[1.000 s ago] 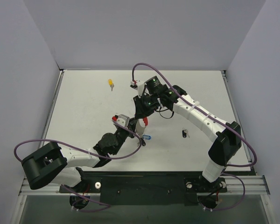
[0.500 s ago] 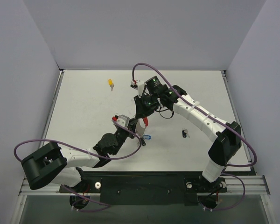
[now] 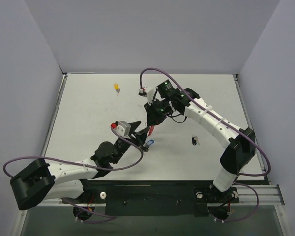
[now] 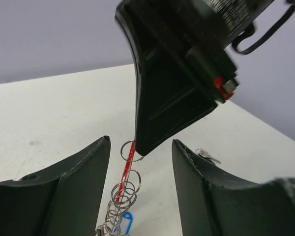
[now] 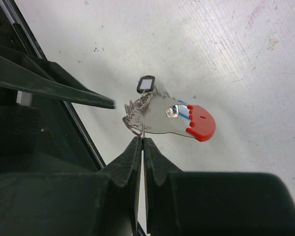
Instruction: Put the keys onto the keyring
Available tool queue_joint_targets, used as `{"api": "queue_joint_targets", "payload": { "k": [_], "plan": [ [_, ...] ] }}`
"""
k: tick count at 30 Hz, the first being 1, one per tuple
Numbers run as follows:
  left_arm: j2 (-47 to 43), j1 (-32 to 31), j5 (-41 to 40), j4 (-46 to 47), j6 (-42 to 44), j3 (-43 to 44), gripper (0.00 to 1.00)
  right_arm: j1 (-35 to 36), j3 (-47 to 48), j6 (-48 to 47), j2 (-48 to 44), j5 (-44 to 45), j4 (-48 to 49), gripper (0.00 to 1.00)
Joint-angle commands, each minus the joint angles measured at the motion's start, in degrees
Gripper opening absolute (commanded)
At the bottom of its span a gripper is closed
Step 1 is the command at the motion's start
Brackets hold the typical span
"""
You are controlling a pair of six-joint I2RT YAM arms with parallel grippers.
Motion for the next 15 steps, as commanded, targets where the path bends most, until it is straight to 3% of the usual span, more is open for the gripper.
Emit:
{"api": "queue_joint_targets", "payload": {
  "k": [1, 9, 12, 15],
  "plan": [
    [-8.54, 1.46, 9.78, -4.69, -1.9, 0.24, 0.64, -2.72, 1.39, -9.35, -4.26, -5.09, -4.67, 0.0],
    [-21.56, 9.9, 25.96, -22.61, -2.87, 1.02, 0.64, -4.48, 0.78, -22.35, -8.04, -8.79, -11.78, 0.0],
    [-22.28, 11.57, 32.47, -28.34, 0.46, 4.54, 0.54, -4.57, 2.26, -29.56, -8.92, -10.19, -16.96, 0.0],
    [-21.84, 12.54, 40.63, -32.83, 5.29, 7.53, 0.52, -4.48, 4.11, -37.81, -9.54, -10.9, -23.28, 0.0]
  ]
}}
